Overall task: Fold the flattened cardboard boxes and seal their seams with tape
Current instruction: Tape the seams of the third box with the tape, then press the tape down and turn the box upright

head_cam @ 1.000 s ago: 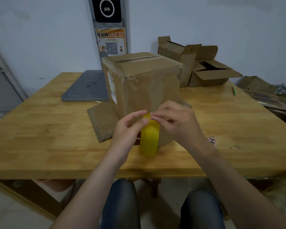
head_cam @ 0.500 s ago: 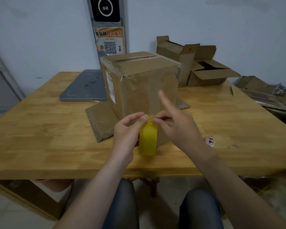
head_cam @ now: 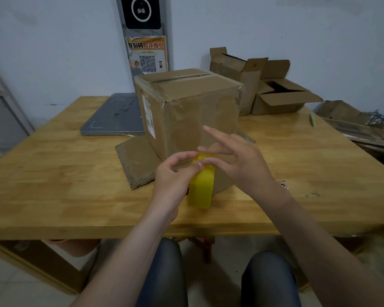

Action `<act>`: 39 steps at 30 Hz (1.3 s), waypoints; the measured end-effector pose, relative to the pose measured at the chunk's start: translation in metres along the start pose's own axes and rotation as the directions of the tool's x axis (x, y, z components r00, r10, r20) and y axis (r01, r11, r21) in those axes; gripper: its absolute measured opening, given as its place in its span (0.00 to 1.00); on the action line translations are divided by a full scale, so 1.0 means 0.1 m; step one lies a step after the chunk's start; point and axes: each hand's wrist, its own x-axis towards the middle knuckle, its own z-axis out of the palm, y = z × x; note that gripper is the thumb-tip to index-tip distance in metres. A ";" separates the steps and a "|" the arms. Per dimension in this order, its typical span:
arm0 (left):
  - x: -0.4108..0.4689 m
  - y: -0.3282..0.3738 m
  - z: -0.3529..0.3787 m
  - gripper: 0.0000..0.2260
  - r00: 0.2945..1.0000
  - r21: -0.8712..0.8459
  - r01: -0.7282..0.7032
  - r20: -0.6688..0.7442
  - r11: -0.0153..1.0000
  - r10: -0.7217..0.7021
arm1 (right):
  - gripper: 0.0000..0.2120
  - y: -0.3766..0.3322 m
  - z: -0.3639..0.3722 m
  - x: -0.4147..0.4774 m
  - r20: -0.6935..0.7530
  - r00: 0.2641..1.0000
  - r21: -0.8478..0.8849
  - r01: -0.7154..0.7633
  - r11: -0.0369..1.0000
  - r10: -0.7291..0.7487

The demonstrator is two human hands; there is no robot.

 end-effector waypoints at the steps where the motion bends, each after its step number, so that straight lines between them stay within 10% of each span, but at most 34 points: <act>1: -0.01 0.00 0.00 0.08 1.000 0.003 -0.006 0.011 1.000 0.006 | 0.25 0.01 -0.01 0.00 -0.020 0.997 0.033 -0.072 0.997 0.073; 6: -0.02 0.01 0.00 0.07 0.999 -0.028 0.001 0.043 1.000 0.000 | 0.00 0.04 0.01 0.00 0.022 0.992 0.039 -0.128 0.991 0.127; 24: -0.04 0.17 -0.49 0.13 0.985 0.325 -0.169 0.022 0.931 0.171 | 0.03 -0.55 0.04 0.27 0.356 0.858 -0.269 -0.285 0.920 0.370; 31: -0.11 0.32 -1.20 0.22 0.932 0.844 -0.234 0.053 0.483 0.359 | 0.31 -0.77 0.36 0.43 0.404 0.795 -0.261 -0.373 0.890 0.452; 39: 0.21 -0.07 -2.21 0.21 0.935 0.999 -0.032 0.015 0.043 0.355 | 0.29 -0.91 0.88 0.63 0.450 0.806 -0.392 -0.209 0.896 0.385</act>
